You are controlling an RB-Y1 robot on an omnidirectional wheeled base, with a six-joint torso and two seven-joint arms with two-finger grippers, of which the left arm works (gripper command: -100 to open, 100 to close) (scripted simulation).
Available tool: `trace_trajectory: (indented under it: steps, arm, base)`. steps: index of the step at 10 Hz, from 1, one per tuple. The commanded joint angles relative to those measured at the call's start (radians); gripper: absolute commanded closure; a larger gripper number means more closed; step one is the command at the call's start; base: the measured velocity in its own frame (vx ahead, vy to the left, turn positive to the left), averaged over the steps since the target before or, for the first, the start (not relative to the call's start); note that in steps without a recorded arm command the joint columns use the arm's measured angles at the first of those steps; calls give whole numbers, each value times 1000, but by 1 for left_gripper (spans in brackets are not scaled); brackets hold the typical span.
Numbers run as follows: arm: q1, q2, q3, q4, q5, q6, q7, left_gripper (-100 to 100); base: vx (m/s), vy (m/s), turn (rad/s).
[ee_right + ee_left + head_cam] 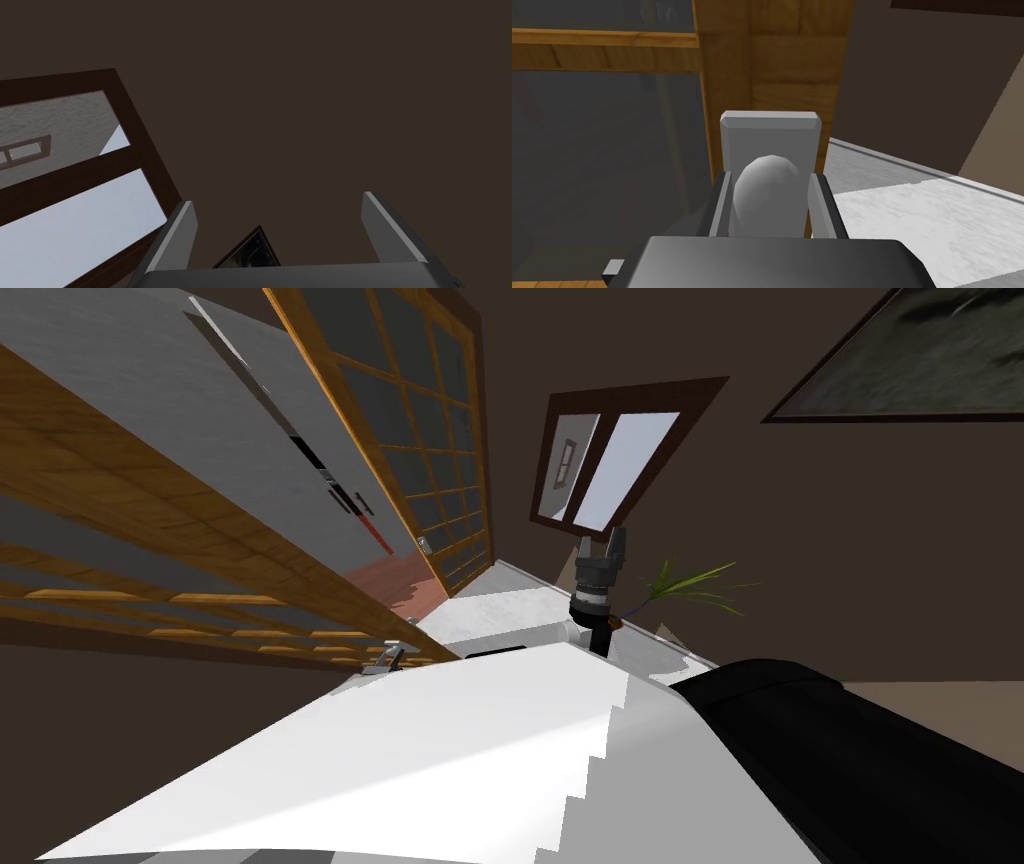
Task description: Pull the door open
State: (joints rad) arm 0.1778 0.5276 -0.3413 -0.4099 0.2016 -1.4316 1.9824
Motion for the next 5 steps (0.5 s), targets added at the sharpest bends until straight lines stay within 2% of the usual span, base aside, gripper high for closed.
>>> trace_trajectory:
  steps: [1, 5]
  arm:
    - [-5, -2, -2, 3, -2, -2, 1, 100]
    - [-17, -2, -5, 16, -3, -5, 5, 100]
  base:
    - [-188, 88, -150]
    - [-183, 74, -149]
